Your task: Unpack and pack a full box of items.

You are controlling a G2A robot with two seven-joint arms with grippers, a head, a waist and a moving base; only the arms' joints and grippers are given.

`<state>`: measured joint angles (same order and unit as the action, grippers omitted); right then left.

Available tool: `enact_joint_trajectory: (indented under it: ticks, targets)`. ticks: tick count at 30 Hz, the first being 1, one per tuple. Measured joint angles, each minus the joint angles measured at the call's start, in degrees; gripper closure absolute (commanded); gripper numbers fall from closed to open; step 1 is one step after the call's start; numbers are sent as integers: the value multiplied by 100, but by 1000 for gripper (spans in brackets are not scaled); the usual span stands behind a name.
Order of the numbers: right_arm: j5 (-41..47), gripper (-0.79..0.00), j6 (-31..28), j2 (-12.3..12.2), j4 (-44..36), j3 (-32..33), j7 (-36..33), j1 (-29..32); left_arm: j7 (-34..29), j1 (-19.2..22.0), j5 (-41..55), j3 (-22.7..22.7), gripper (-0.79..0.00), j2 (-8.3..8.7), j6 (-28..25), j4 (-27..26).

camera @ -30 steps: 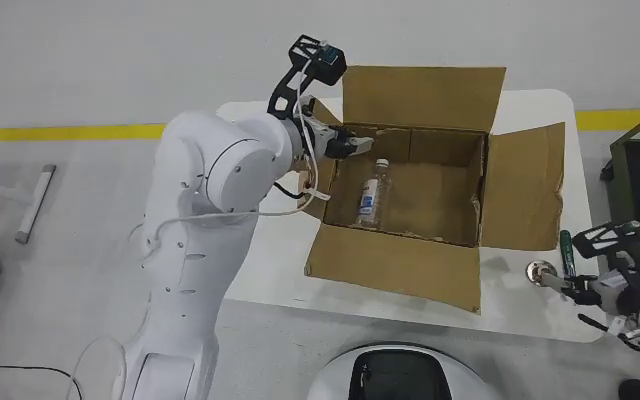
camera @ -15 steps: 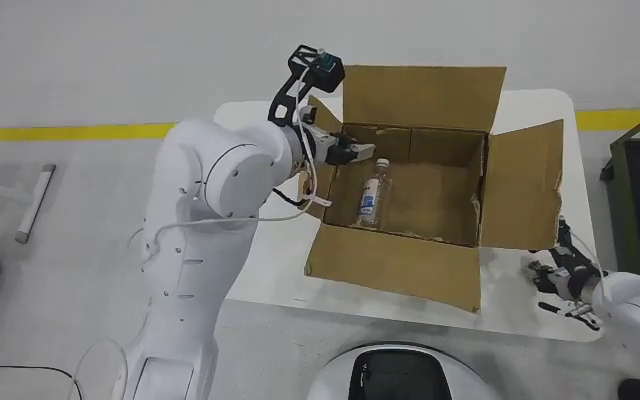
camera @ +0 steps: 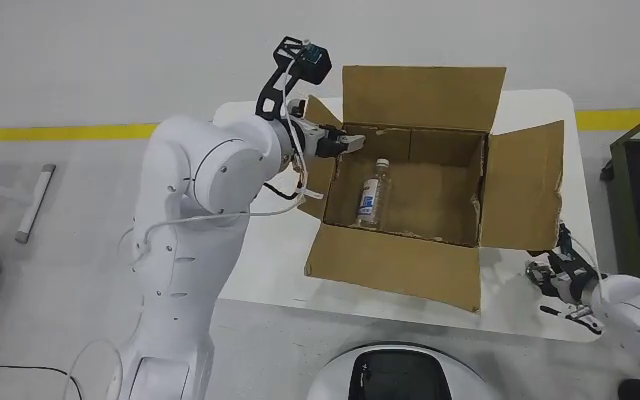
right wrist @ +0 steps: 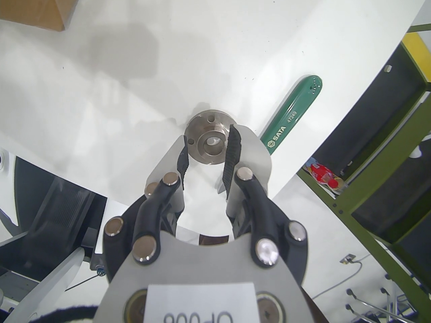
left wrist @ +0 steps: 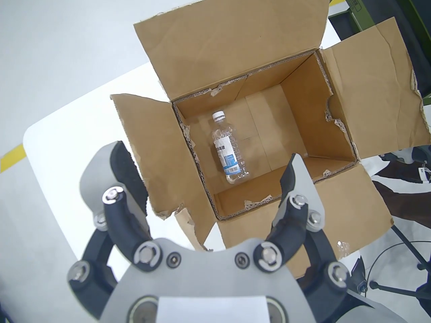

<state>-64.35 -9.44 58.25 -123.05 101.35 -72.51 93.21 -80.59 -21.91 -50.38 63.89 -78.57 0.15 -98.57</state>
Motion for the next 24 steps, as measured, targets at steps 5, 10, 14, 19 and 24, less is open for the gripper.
enact_joint_trajectory:
  ticks: [5, 10, 14, 19, 24]
  targets:
    - [-68, -320, 67, -4, 50, 12, 56, 18, -14, -13, 67, -28, -785, 16, 22, -11]
    - [-106, -323, 82, -10, 140, 20, 89, -16, -30, -34, 61, -35, -785, 38, 34, -36]
    - [-124, -326, 85, -12, 238, -34, 114, -50, -33, -52, 73, -40, -785, 56, 46, -66]
    - [-143, -329, 89, -12, 291, -144, 120, -67, -2, -56, 100, -81, -785, 66, 94, -121]
    - [-135, -311, 82, -15, 357, -177, 130, -104, 41, -37, 115, -130, -785, 74, 132, -128]
